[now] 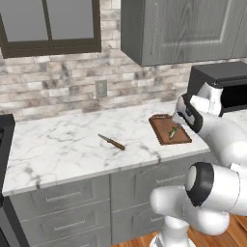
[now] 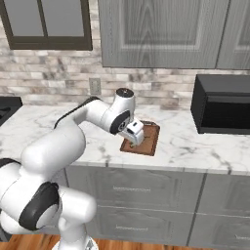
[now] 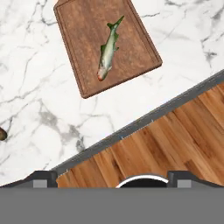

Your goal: Retrieve the fish from the fridge and place it on the cutting board.

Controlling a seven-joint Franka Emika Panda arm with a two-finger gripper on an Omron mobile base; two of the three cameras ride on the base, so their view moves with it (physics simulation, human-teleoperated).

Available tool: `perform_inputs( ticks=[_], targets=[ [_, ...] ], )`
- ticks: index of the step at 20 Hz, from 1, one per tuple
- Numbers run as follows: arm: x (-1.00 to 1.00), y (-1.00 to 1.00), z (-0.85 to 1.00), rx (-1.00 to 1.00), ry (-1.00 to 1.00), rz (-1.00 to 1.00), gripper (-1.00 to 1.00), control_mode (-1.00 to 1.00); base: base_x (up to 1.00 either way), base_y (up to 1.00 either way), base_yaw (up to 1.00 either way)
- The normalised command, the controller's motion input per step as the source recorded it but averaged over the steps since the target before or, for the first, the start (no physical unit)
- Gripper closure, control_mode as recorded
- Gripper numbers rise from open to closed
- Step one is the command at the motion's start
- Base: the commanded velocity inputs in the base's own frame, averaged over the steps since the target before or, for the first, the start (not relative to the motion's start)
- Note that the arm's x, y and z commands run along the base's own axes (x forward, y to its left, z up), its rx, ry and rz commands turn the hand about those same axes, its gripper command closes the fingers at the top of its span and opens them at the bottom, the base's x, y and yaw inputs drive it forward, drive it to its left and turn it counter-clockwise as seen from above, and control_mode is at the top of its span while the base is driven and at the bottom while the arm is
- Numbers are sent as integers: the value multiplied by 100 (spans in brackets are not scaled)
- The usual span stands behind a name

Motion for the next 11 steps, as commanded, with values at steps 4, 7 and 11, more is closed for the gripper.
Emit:
perform_inputs(
  ticks=[4, 7, 11],
  targets=[
    [-87, 48, 26, -6, 1, 1, -100, -100, 0, 0, 0],
    [-85, 74, 20, -14, 0, 0, -100, -100, 0, 0, 0],
    [-60, 84, 4, -21, 0, 3, -100, -100, 0, 0, 0]
  ],
)
